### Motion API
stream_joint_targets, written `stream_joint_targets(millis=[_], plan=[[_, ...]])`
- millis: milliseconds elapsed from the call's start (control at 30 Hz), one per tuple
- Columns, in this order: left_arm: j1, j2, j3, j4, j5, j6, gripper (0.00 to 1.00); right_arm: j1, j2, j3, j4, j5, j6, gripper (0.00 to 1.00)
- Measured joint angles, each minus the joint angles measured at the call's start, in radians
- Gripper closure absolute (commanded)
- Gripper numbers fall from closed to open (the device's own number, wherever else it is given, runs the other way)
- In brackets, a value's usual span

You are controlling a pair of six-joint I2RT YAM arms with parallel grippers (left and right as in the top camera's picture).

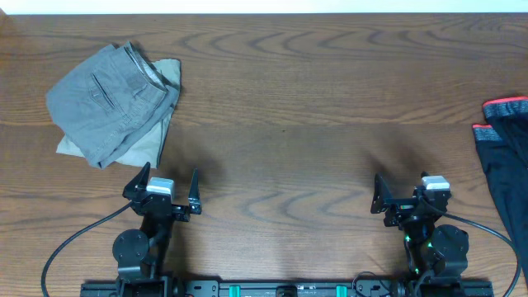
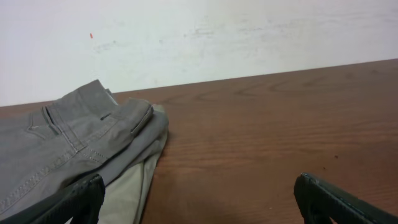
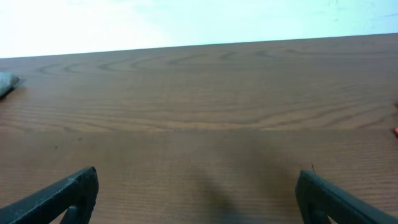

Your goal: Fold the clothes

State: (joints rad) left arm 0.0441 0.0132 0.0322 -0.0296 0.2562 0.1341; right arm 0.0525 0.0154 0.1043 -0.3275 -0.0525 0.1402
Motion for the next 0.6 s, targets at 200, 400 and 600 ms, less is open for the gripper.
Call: stream_joint_targets(millis=[200,400,600], plan=[[0.0,0.008,0.0,0.0,0.0,0.0,0.02,0.0,0.0,0.0,0.0,0.0,0.0,0.01],[0.0,0.008,0.0,0.0,0.0,0.0,0.02,0.0,0.0,0.0,0.0,0.0,0.0,0.01],[0.0,0.008,0.0,0.0,0.0,0.0,0.02,0.0,0.0,0.0,0.0,0.0,0.0,0.01]])
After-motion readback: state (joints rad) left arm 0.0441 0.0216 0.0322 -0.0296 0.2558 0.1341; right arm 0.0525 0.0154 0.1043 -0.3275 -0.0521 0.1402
